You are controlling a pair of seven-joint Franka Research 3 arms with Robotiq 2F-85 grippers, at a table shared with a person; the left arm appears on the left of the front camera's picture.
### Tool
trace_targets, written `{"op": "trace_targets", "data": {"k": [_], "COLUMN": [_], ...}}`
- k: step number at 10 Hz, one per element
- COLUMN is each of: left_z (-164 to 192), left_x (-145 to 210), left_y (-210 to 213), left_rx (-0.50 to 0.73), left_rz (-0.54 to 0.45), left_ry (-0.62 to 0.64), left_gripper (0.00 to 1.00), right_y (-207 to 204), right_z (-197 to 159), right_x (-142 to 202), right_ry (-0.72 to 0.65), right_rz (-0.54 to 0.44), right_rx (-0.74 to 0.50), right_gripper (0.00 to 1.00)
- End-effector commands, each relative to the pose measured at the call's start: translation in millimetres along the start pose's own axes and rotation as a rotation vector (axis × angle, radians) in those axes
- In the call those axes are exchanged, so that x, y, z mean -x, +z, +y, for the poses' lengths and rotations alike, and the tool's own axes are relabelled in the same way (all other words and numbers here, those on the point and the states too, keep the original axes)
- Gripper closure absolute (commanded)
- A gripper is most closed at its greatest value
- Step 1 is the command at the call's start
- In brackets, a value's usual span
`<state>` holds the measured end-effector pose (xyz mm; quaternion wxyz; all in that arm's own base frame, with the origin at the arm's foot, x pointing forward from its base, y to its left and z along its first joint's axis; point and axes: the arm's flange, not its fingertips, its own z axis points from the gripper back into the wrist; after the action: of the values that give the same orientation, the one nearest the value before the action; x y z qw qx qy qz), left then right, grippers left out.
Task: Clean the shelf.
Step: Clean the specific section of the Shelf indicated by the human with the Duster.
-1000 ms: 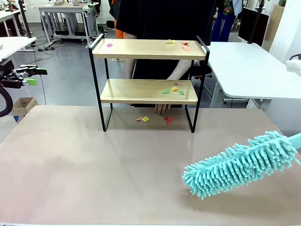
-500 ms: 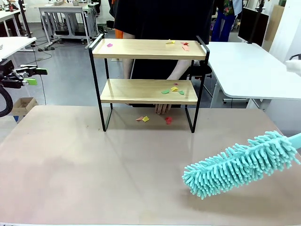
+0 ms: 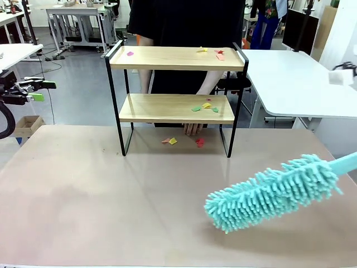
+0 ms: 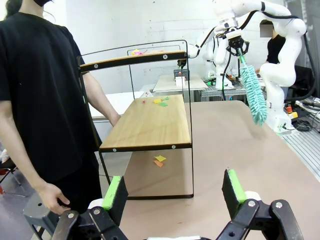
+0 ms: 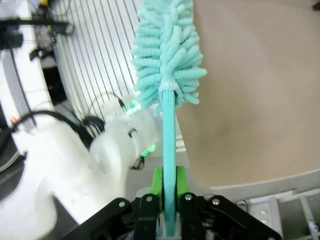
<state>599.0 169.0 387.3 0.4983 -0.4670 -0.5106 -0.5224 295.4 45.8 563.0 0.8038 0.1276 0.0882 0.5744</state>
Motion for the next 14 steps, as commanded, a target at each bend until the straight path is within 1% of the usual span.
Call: {"op": "trace_targets", "data": {"k": [1,3,4,5,6,7,8,9,10,14], "left_z": [-0.9,-0.9,-0.9,-0.9,-0.9,-0.9,-0.9,-0.9,-0.9,-0.9], "left_x": [-2.0,-2.0,-2.0,-2.0,-2.0,-2.0,-2.0,-2.0,-2.0,-2.0], "left_y": [-0.1,-0.1,-0.1,-0.1,-0.1,-0.1,-0.1,-0.1,-0.1,-0.1], "left_rx": [0.003,0.003,0.003,0.003,0.003,0.003,0.003,0.003,0.003,0.003], "left_rz": [0.003,0.003,0.003,0.003,0.003,0.003,0.003,0.003,0.003,0.003], "left_ry": [-0.009,-0.009,-0.009,-0.009,-0.009,-0.009,-0.009,-0.009,-0.009,-0.009], "left_gripper": [0.00,0.00,0.00,0.00,0.00,0.00,0.00,0.00,0.00,0.00], "right_y": [-0.6,-10.5,-15.1,-21.4,-29.7,-40.9,-49.4,-54.9,-35.6,-35.6], "right_z": [3.9,14.9,15.6,15.0,13.6,11.4,10.8,14.8,9.7,9.7], "right_x": [-49.9,-98.7,-118.8,-137.8,-156.7,-175.5,-188.2,-195.1,-175.3,-175.3], "right_ry": [-0.142,-0.247,-0.318,-0.370,-0.420,-0.473,-0.495,-0.518,-0.453,-0.453], "right_rz": [-0.055,-0.157,-0.222,-0.262,-0.297,-0.328,-0.333,-0.351,-0.307,-0.307], "right_rx": [0.015,0.000,0.021,0.032,0.027,0.048,0.080,0.066,0.051,0.051], "right_gripper": [0.87,0.87,0.87,0.87,0.87,0.87,0.87,0.87,0.87,0.87]}}
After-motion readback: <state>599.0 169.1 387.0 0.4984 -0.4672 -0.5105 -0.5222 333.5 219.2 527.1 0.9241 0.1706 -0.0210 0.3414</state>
